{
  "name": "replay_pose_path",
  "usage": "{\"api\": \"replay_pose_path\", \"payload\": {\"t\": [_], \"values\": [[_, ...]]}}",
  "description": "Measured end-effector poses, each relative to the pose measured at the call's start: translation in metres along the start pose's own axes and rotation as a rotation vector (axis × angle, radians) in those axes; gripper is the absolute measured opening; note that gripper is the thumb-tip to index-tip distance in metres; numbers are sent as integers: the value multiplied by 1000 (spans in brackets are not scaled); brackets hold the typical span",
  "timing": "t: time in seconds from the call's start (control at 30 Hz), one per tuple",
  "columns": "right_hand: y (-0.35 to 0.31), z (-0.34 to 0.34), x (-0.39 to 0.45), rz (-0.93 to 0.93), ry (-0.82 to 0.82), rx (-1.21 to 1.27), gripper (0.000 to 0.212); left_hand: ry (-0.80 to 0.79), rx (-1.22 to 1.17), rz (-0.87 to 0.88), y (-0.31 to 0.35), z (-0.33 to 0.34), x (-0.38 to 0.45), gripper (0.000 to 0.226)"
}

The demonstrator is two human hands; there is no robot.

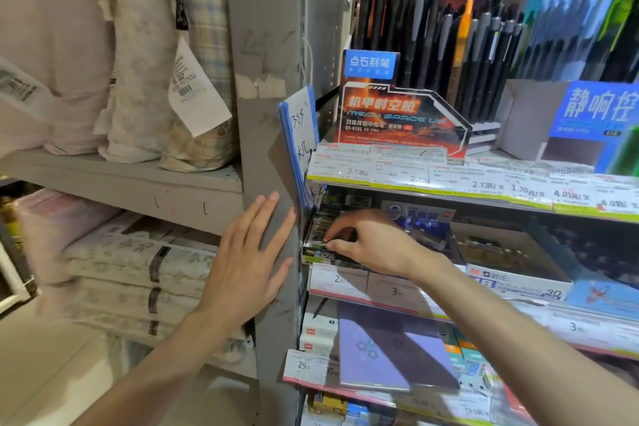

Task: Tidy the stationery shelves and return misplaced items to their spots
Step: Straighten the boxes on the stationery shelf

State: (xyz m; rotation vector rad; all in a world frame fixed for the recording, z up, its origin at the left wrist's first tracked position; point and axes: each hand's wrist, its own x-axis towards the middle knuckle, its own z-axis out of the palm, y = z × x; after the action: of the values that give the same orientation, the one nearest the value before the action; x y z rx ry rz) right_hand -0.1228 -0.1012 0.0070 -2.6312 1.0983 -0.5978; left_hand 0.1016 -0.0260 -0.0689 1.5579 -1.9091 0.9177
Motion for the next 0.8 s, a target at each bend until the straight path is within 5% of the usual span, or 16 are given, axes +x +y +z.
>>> {"api": "replay_pose_path", "payload": {"t": [0.8], "values": [[-1, 7, 9, 19, -20, 67, 15, 28, -4, -38, 10, 10, 0, 71]]}}
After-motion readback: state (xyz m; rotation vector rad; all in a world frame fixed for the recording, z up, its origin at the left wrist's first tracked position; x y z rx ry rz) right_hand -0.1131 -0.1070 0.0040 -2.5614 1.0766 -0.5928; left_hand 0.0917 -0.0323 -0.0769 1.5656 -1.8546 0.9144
